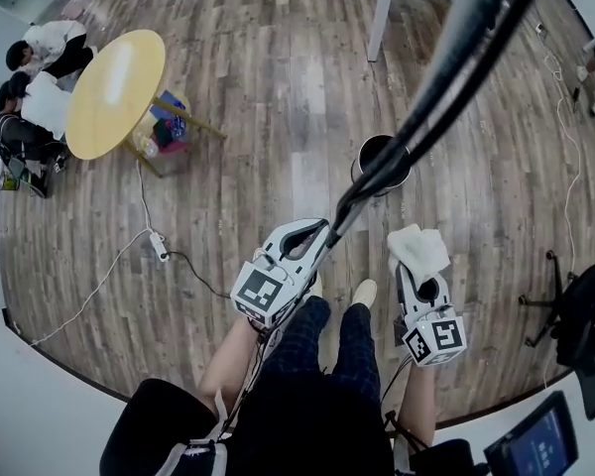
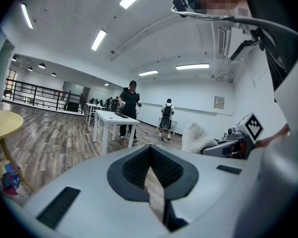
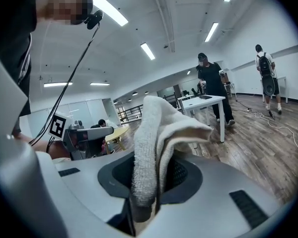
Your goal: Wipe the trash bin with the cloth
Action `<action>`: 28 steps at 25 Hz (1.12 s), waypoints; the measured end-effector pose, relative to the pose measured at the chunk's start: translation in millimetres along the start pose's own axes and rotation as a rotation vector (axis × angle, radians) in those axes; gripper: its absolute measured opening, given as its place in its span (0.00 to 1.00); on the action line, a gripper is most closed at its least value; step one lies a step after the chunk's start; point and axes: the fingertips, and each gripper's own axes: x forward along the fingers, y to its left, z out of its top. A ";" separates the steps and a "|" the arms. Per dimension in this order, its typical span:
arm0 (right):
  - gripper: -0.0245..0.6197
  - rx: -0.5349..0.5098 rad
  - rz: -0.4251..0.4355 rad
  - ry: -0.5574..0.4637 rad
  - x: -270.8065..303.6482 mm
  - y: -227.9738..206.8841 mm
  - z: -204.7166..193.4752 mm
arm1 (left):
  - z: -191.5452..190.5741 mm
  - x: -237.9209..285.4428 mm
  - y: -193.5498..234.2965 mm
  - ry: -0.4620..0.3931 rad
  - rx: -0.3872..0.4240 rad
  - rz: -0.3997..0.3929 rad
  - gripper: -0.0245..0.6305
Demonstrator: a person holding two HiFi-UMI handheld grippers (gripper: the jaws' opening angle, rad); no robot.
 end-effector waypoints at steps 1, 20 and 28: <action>0.18 0.000 0.008 0.004 6.1 -5.4 -2.7 | -2.3 5.3 4.3 0.000 0.001 0.010 0.03; 0.18 -0.036 0.071 -0.077 133.3 -146.9 -182.5 | -212.1 137.5 54.3 -0.061 0.012 0.130 0.03; 0.18 -0.026 0.083 -0.140 196.0 -199.9 -255.9 | -300.1 198.0 89.3 -0.087 0.036 0.113 0.03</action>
